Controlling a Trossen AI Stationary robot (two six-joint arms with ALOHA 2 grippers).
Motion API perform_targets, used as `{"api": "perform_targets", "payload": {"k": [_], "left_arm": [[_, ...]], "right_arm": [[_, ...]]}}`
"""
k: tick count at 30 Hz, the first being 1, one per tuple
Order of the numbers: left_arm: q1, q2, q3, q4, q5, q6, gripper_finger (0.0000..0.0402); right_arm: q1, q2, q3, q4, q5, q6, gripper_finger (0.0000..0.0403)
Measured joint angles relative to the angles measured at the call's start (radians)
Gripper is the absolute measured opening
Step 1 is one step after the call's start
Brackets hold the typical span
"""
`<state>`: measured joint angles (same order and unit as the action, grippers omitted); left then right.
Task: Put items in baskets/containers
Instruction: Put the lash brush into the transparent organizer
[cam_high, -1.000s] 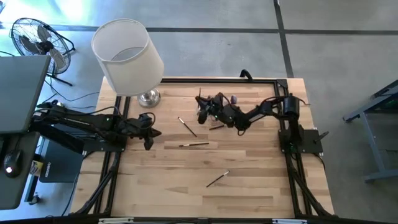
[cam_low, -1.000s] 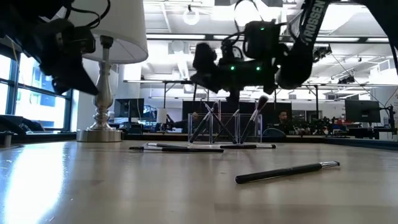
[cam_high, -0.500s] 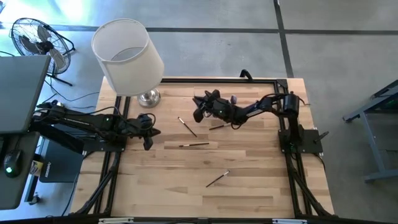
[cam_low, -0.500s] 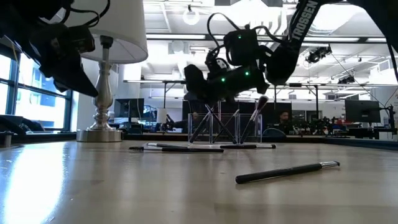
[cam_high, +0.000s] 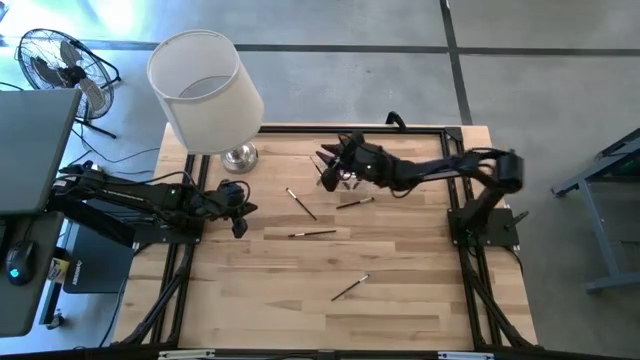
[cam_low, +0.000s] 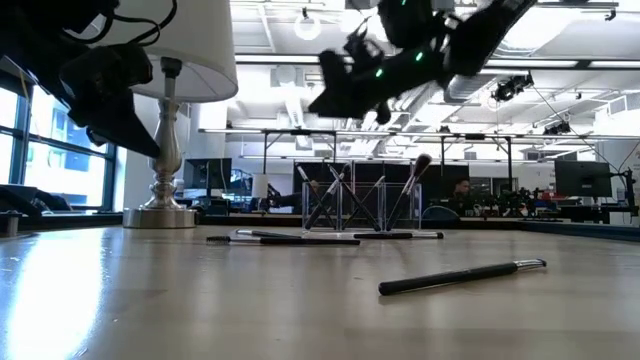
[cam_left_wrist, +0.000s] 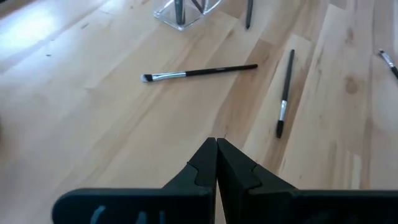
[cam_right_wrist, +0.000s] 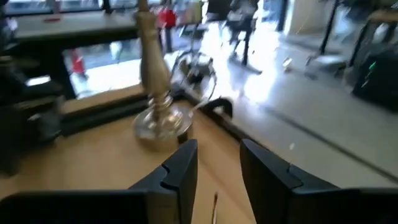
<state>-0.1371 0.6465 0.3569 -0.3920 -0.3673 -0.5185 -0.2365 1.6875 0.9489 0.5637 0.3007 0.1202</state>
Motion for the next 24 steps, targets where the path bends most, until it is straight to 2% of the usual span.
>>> {"api": "perform_targets", "payload": {"k": [6, 11, 15, 20, 24], "left_arm": [[0.0, 0.012, 0.0, 0.031, 0.006, 0.042, 0.0001], [0.0, 0.112, 0.044, 0.085, 0.043, 0.049, 0.0001], [-0.001, 0.236, 0.11, 0.07, 0.047, 0.05, 0.0001], [-0.001, 0.365, 0.199, 0.064, 0.047, 0.044, 0.0001], [-0.001, 0.425, 0.252, 0.035, 0.048, 0.043, 0.0001]], "right_arm": [[0.059, -0.21, 0.0, -0.473, -0.066, 0.115, 0.0085], [0.151, -0.29, 0.0, -0.768, -0.066, 0.183, 0.0034], [0.228, -0.301, 0.0, -0.931, -0.066, 0.241, 0.0004], [0.32, -0.301, -0.001, -1.068, -0.05, 0.315, 0.0008], [0.381, -0.301, -0.004, -1.102, -0.017, 0.329, 0.0003]]}}
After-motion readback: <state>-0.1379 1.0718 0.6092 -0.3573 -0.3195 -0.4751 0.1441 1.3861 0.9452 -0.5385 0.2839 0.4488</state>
